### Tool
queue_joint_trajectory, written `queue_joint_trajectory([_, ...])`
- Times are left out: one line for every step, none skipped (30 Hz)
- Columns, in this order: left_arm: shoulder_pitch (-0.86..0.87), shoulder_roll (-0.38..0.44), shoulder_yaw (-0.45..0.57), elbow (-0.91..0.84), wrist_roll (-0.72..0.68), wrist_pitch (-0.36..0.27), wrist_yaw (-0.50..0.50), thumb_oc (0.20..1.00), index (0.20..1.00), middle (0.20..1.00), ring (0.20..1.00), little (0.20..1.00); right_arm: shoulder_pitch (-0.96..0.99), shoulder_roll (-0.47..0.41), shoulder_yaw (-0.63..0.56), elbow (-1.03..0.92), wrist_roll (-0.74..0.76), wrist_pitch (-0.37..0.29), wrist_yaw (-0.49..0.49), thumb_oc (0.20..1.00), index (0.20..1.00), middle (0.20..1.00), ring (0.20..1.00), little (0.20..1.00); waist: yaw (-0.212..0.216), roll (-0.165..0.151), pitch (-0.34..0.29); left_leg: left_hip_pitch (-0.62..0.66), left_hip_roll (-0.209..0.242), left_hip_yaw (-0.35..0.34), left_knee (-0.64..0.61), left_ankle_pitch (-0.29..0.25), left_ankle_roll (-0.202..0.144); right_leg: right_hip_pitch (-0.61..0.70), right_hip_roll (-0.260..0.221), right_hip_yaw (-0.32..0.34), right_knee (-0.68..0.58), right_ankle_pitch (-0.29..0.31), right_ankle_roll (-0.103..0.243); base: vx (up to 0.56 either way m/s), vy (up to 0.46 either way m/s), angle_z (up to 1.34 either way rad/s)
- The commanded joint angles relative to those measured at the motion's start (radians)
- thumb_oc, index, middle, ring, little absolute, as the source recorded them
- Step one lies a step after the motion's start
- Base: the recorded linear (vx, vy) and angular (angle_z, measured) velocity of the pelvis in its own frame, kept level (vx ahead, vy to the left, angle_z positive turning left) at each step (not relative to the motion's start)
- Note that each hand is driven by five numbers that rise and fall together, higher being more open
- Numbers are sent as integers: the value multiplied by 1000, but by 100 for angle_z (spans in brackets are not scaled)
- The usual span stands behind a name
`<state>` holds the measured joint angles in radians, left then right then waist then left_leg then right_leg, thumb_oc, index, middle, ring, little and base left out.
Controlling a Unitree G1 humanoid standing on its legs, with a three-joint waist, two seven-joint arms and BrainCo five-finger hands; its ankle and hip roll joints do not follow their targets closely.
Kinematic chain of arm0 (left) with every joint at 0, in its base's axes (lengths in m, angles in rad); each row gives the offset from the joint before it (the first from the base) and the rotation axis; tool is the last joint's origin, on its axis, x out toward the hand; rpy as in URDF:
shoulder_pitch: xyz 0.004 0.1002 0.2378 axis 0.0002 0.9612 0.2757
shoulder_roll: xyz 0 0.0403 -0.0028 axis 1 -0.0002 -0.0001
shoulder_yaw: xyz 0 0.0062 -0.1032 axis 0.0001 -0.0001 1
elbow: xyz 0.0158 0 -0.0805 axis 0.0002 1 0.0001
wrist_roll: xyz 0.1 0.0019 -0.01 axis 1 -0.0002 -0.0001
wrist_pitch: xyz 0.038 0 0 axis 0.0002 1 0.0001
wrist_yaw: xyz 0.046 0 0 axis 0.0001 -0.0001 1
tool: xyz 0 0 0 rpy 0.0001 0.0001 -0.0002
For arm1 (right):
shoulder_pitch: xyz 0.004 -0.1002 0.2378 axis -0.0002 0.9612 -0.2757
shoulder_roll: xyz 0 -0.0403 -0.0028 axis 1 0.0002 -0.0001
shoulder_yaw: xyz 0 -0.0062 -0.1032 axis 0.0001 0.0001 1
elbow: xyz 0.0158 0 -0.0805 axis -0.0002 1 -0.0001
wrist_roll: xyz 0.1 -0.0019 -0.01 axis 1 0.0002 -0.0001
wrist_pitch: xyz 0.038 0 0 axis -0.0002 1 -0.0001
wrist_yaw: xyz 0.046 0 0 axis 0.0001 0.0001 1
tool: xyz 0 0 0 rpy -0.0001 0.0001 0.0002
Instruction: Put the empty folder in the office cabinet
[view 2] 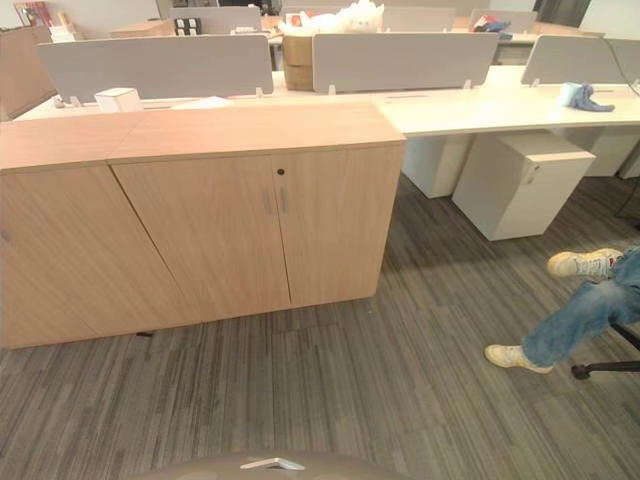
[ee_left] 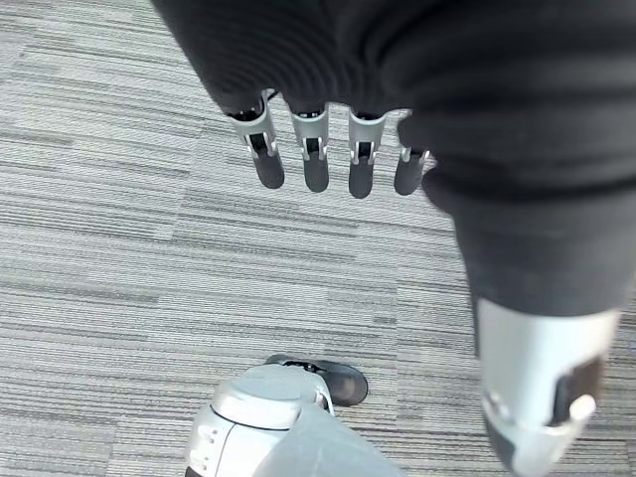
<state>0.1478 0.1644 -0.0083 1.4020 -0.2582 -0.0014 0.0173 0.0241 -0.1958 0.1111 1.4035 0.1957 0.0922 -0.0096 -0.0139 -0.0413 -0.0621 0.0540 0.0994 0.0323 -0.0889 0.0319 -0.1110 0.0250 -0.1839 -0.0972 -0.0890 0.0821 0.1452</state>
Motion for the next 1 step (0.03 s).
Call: queue_joint_trajectory([-67, 25, 0, 27, 26, -2, 8, 1000, 1000, 1000, 1000, 1000, -92, -3, 6, 30, -17, -2, -10, 1000, 1000, 1000, 1000, 1000, 14, -26, 57, 9, -45, 15, 2, -95, 56, -7, -63, 6, 14, -8, 44, 0, 0, 0])
